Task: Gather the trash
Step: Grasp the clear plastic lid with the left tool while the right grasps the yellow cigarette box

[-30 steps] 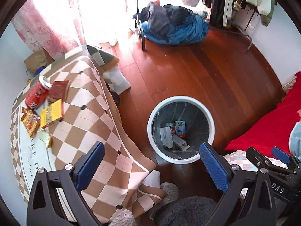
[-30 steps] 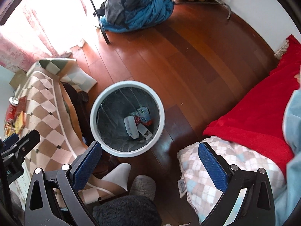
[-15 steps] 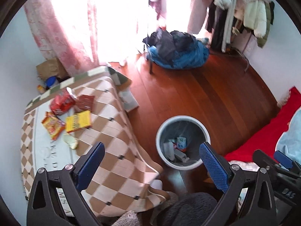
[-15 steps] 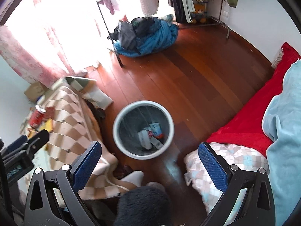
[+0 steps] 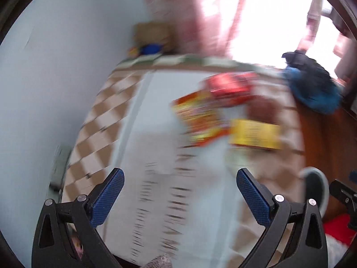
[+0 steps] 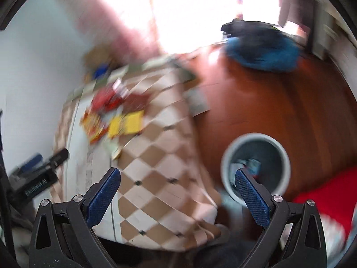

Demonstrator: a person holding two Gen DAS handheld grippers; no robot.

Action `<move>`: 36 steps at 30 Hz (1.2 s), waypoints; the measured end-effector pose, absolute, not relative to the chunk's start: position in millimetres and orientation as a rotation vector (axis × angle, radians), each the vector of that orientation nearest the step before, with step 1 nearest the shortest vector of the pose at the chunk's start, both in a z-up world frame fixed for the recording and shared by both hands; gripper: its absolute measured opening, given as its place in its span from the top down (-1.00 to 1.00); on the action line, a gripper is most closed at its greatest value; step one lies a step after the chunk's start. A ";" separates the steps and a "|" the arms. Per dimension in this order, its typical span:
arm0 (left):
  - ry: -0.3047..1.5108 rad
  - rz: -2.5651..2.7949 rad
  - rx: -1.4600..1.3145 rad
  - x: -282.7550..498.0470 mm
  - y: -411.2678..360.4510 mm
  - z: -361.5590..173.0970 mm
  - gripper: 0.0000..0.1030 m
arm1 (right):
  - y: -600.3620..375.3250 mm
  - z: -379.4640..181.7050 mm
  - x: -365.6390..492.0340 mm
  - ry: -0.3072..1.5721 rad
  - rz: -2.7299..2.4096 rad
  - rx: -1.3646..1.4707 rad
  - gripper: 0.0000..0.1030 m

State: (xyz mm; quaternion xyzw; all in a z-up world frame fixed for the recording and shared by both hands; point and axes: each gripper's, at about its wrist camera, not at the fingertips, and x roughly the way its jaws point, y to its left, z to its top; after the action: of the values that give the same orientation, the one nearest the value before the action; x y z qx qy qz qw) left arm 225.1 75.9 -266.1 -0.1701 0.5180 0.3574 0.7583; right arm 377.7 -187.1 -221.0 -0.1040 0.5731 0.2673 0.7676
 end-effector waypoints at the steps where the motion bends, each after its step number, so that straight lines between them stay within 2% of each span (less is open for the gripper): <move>1: 1.141 0.807 -0.395 218.5 90.4 -279.3 -1.00 | -154.1 -237.4 381.8 1.260 0.624 -0.313 -1.00; 3: 1.175 0.843 -0.430 210.1 109.6 -303.6 -1.00 | -91.6 -272.2 389.2 1.278 0.679 -0.511 -1.00; 4: 1.187 0.851 -0.437 208.0 115.4 -313.8 -1.00 | -68.1 -285.0 390.0 1.277 0.697 -0.578 -0.96; 5: 1.203 0.859 -0.441 206.8 120.3 -324.3 -1.00 | -41.5 -300.5 392.6 1.277 0.729 -0.662 -0.82; 7: 1.225 0.856 -0.453 206.4 126.7 -338.6 -1.00 | -3.7 -327.7 398.3 1.291 0.758 -0.805 -0.77; 10: 1.234 0.841 -0.461 210.3 127.2 -348.1 -1.00 | 37.9 -362.4 403.5 1.290 0.789 -1.004 -0.77; 14: 1.255 0.796 -0.436 220.6 130.0 -358.5 -1.00 | 69.7 -382.3 401.9 1.216 0.841 -1.179 -0.79; 17: 1.261 0.765 -0.447 228.4 133.0 -363.5 -1.00 | 79.1 -385.8 408.3 1.249 0.868 -1.175 -0.76; 18: 1.257 0.759 -0.450 229.8 134.0 -364.3 -0.98 | 79.1 -386.4 411.9 1.285 0.861 -1.156 -0.70; 19: 1.249 0.751 -0.450 231.6 133.8 -364.3 -0.98 | 78.4 -385.2 414.8 1.319 0.868 -1.124 -0.46; 20: 1.241 0.741 -0.451 232.4 133.4 -364.3 -0.98 | 75.8 -383.4 416.9 1.359 0.876 -1.074 -0.40; 22: 1.232 0.725 -0.455 234.7 133.2 -363.9 -0.94 | 65.1 -383.4 422.0 1.415 0.809 -1.009 -0.40; 23: 1.227 0.719 -0.458 235.1 132.8 -363.9 -0.88 | 59.0 -383.4 424.9 1.450 0.769 -0.969 -0.40; 26: 1.228 0.707 -0.468 236.3 131.5 -365.7 -0.49 | 34.4 -381.6 431.9 1.546 0.667 -0.836 -0.39; 27: 1.231 0.704 -0.474 236.6 130.9 -366.8 -0.27 | 26.2 -381.5 433.6 1.565 0.636 -0.799 -0.40; 29: 1.216 0.687 -0.487 236.8 130.8 -366.6 0.00 | 18.6 -381.2 434.3 1.567 0.623 -0.779 -0.46; 30: 1.212 0.680 -0.486 237.8 130.0 -366.2 0.20 | 16.2 -382.1 434.0 1.562 0.626 -0.777 -0.50; 31: 1.212 0.673 -0.481 239.0 128.4 -365.1 0.29 | 13.9 -383.3 432.5 1.556 0.623 -0.774 -0.53; 32: 1.215 0.674 -0.475 239.1 126.7 -364.1 0.29 | 11.2 -385.3 429.7 1.546 0.624 -0.772 -0.58; 36: 1.206 0.676 -0.460 237.7 123.2 -360.6 0.29 | 7.2 -385.4 420.9 1.476 0.628 -0.760 -0.56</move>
State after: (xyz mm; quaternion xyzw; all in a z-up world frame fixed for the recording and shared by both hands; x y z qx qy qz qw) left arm 237.7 123.2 -360.6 -0.2101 0.5512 0.3089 0.7461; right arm 420.9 7.2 -385.4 -0.3320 0.6450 0.2744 0.6312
